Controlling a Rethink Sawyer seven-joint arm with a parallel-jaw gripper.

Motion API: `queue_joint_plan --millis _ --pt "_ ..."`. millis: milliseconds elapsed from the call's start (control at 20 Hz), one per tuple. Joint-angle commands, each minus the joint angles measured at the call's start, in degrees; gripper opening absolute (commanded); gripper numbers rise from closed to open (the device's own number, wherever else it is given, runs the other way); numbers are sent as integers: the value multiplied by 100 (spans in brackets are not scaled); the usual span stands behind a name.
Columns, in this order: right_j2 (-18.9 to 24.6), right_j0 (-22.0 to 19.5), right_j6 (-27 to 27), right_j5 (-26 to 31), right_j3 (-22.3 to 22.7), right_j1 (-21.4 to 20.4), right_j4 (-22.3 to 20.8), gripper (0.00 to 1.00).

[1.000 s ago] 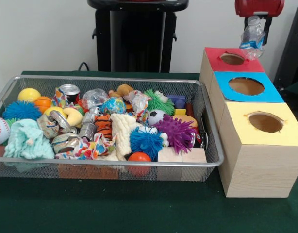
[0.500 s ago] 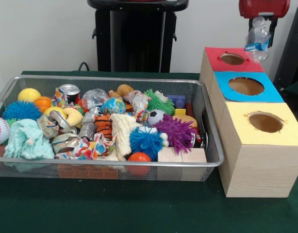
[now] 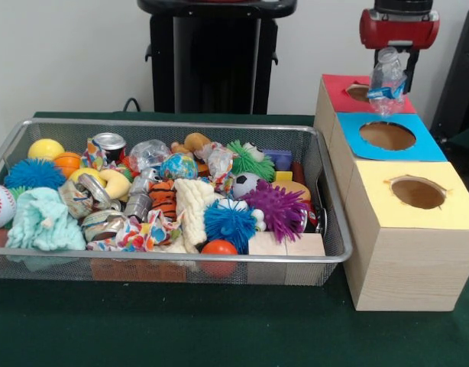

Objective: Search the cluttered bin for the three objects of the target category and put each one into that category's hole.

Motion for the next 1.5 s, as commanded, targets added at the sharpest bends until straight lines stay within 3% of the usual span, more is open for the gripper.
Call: queue_joint_plan --millis 50,100,600,750,1500 --pt "107 -169 552 -12 -321 344 -143 0" --pt "98 -164 570 -26 -302 339 -143 100" --pt "88 -132 561 98 -278 284 -139 100" --pt "-97 29 562 174 -416 287 -233 100" --pt "132 -132 598 -95 -249 390 -113 100"
